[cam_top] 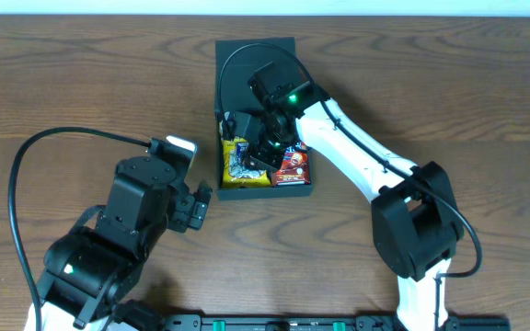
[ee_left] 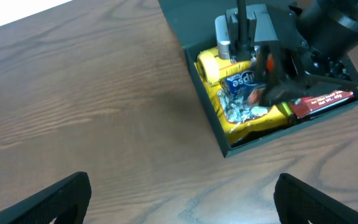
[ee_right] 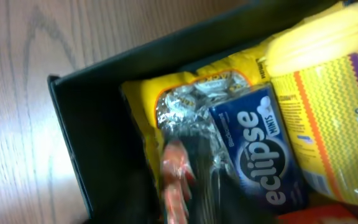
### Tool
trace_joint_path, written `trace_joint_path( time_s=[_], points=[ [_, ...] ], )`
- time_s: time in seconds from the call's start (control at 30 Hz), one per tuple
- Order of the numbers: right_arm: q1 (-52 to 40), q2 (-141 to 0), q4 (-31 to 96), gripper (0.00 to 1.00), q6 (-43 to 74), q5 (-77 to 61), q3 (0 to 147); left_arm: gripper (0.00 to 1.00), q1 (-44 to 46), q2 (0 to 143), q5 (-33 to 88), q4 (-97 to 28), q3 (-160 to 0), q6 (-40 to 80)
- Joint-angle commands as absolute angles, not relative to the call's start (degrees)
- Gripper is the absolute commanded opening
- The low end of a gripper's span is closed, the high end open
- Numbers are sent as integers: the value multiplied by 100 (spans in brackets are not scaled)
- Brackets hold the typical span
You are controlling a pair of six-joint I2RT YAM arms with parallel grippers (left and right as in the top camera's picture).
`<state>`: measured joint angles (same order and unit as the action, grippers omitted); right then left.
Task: Pack container
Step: 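Carry the Mars bar into the box below the Eclipse tin and release, then lift the right gripper out of the box toward the lid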
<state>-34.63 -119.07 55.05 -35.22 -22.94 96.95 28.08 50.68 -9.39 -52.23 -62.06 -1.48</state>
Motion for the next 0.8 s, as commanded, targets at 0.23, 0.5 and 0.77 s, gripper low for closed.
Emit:
trace_joint_path(
  time_s=[0.23,0.5,0.77],
  points=[
    [-3378,-11625,5439,53,-3413,-2447,9666,95,2810,5054,-939,-5229,-6248,-108],
    [-2670,-11098,5306,55,-3262,-2440,9675,95,2810,5054,-939,-5227,-6248,-108],
    [-1380,-11091,4641,58,-2519,-2447,9675,95,2810,5054,-939,-5229,-6248,-110]
  ],
)
